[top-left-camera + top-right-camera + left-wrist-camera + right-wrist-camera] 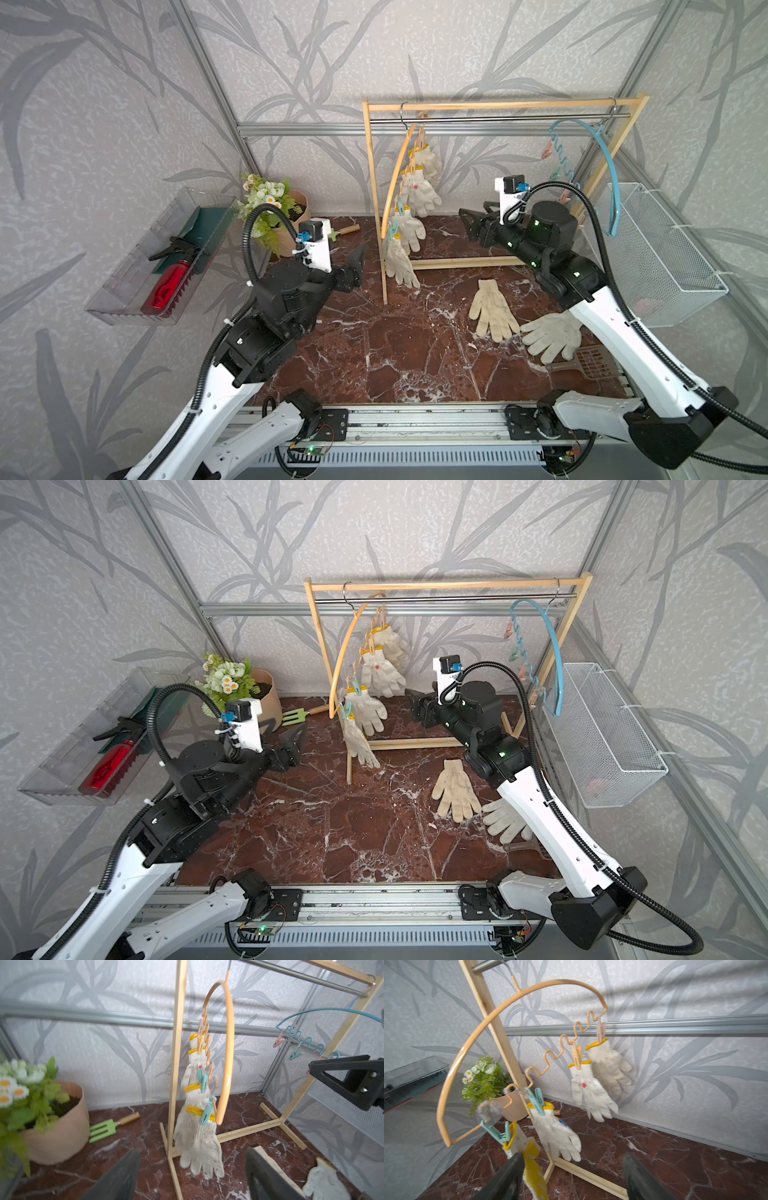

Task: Clip the gloves onto a hanger to dry
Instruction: Move the hanger to the clothesline.

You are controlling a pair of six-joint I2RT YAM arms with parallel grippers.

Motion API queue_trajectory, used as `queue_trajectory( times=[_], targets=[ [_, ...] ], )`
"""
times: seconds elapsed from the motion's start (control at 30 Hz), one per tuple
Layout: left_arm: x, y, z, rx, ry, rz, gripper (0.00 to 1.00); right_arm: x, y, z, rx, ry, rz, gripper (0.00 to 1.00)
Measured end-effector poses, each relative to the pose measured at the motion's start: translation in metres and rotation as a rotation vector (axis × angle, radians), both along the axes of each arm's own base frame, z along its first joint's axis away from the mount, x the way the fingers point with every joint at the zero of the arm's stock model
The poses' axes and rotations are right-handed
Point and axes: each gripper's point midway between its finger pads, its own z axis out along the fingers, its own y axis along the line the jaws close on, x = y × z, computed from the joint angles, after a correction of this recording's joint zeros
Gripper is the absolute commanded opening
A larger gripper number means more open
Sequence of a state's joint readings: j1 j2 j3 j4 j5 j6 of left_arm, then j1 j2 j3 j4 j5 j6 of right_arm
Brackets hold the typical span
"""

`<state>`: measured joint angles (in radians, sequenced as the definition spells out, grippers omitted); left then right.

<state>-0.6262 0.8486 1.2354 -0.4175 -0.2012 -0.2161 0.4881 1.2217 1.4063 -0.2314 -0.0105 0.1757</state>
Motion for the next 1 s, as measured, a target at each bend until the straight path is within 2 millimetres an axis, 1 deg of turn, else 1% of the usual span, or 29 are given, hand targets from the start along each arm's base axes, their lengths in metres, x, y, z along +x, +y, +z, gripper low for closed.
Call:
queue_trajectory(
  times=[0.03, 0.1, 0.17, 0.23, 0.33, 0.47, 0.5, 0.6, 0.73, 0.83, 0.93, 1.0],
  targets=[
    [0.001, -0.006, 0.007, -0.013, -0.005, -0.023, 0.99, 0.001, -0.009, 0.002, -0.015, -0.002, -0.035, 0.83],
    [0.005, -0.016, 0.016, -0.029, -0.009, -0.057, 0.99, 0.002, -0.026, 0.008, -0.045, -0.009, -0.098, 0.85],
    [0.009, -0.028, 0.019, -0.04, -0.011, -0.097, 0.99, 0.002, -0.044, 0.019, -0.07, -0.025, -0.16, 0.87],
    [0.015, -0.04, 0.014, -0.038, 0.007, -0.128, 0.99, -0.001, -0.062, 0.033, -0.091, -0.047, -0.224, 0.89],
    [0.023, -0.052, 0.004, -0.024, 0.039, -0.157, 0.99, -0.008, -0.092, 0.054, -0.114, -0.082, -0.323, 0.93],
    [0.03, -0.062, -0.004, -0.011, 0.063, -0.179, 0.99, -0.015, -0.133, 0.075, -0.13, -0.11, -0.463, 0.97],
    [0.03, -0.063, -0.004, -0.01, 0.065, -0.183, 0.99, -0.016, -0.144, 0.078, -0.134, -0.114, -0.501, 1.0],
    [0.03, -0.064, 0.0, -0.01, 0.058, -0.187, 0.99, -0.019, -0.173, 0.084, -0.143, -0.114, -0.599, 0.99],
    [0.029, -0.063, 0.01, -0.014, 0.038, -0.19, 0.99, -0.019, -0.203, 0.088, -0.149, -0.101, -0.695, 0.99],
    [0.029, -0.063, 0.01, -0.011, 0.036, -0.19, 0.99, -0.016, -0.226, 0.091, -0.134, -0.089, -0.756, 0.99],
    [0.028, -0.063, 0.009, -0.005, 0.039, -0.19, 0.99, -0.012, -0.244, 0.088, -0.129, -0.065, -0.807, 0.99],
    [0.028, -0.062, 0.009, -0.005, 0.038, -0.19, 0.99, -0.007, -0.249, 0.083, -0.131, -0.048, -0.819, 0.99]
  ],
)
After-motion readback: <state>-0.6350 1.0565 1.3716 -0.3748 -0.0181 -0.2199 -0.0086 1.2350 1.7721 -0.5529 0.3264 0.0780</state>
